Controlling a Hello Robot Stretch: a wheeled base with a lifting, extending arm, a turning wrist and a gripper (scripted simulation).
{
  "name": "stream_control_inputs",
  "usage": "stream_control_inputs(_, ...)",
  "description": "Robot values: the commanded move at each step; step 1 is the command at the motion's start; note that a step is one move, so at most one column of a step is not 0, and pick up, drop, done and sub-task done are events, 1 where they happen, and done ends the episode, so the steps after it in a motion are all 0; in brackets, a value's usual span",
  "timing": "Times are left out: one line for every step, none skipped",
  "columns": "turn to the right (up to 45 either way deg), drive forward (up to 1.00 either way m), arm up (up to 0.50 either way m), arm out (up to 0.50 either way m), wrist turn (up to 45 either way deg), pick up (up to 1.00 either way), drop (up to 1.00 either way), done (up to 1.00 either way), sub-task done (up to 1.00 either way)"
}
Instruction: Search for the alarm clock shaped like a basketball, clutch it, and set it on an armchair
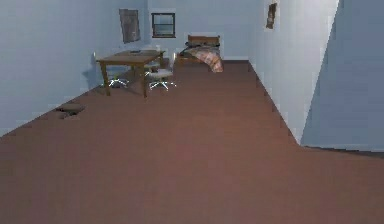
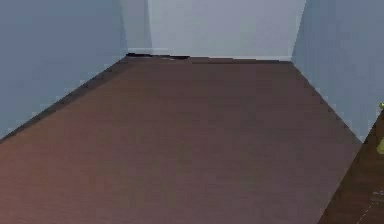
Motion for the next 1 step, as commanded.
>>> stream_control_inputs(0.0, 1.0, 0.0, 0.0, 0.0, 0.0, 0.0, 0.0, 0.0)
